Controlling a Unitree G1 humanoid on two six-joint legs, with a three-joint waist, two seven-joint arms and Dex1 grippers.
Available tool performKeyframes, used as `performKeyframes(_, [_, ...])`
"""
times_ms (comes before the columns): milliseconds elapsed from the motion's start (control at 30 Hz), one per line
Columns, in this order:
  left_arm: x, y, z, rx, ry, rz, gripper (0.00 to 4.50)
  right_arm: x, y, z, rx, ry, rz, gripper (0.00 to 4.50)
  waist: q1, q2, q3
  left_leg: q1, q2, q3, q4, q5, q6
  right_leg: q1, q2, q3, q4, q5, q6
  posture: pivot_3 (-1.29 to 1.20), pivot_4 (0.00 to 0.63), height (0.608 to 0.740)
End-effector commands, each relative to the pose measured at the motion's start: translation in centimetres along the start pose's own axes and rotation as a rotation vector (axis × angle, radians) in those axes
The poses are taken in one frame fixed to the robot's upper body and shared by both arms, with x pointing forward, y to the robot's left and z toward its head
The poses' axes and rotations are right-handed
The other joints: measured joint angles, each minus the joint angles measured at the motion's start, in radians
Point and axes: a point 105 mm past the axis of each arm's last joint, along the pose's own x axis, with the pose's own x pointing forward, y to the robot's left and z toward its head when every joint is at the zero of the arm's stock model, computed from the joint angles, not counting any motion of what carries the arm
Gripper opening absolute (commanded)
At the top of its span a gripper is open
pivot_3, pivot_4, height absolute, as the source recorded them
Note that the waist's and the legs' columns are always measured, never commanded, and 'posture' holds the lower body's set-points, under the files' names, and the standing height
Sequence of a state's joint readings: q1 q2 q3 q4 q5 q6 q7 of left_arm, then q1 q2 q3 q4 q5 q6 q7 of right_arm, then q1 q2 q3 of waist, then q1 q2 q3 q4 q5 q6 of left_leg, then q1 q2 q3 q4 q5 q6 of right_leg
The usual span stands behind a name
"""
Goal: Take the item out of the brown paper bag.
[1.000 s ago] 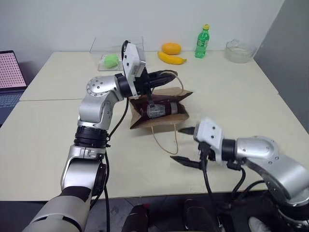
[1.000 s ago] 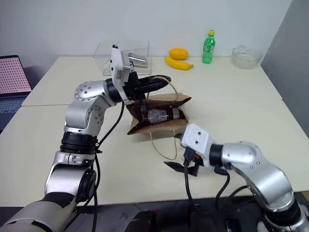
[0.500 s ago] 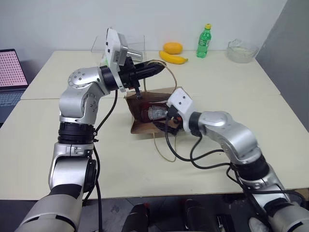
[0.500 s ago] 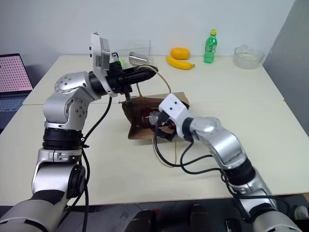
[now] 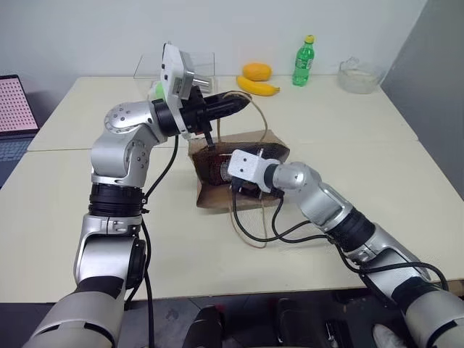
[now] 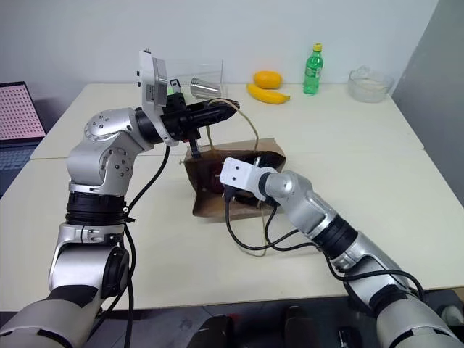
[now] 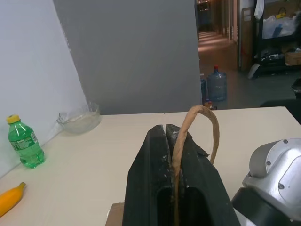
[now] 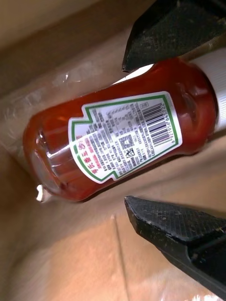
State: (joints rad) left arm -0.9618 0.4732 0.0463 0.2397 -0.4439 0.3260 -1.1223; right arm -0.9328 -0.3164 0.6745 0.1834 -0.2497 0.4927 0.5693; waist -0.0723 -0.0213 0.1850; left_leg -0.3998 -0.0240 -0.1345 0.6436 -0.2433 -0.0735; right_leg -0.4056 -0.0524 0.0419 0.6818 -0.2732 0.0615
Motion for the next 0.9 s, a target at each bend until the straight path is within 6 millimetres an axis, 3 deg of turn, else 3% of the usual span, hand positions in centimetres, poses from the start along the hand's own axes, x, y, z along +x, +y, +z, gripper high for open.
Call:
performKeyframes(33, [0.1,0.1,1.4,0.053,-0.027,-0.001,0.0,0.4,-1.0,0.3,-0.134,0.022,-0.024,4.43,-0.001,0.0,0.0,0.0,0.0,0.0,0.0,0.0,0.0,0.0,0.0,0.0,0.0,0.0,0.0,0.0,0.15,0.74])
performKeyframes(533, [0.2,0.0,1.0,0.055,-0.028,-0.001,0.0,3.3,-0.9,-2.9,-0.233,0.182,0.037,4.43,-0.012,0.0,0.0,0.001,0.0,0.0,0.0,0.002,-0.004,0.0,0.0,0.0,0.001,0.0,0.0,0.0,0.15,0.74])
performKeyframes(733, [0.0,0.1,0.5,0.073,-0.007,0.01,0.0,3.5,-0.4,-3.1,-0.207,0.155,0.068,3.14,-0.013,0.0,0.0,0.001,0.0,0.0,0.0,0.002,-0.004,0.001,0.0,0.0,0.001,0.0,0.0,0.0,0.15,0.74])
performKeyframes(900, [-0.2,0.6,0.1,0.082,0.007,0.034,0.0,2.7,-1.0,-0.9,-0.158,0.043,0.046,3.03,-0.013,0.0,0.0,0.001,0.0,-0.001,0.0,0.002,-0.004,0.001,0.0,0.0,0.001,0.0,0.0,0.0,0.15,0.74])
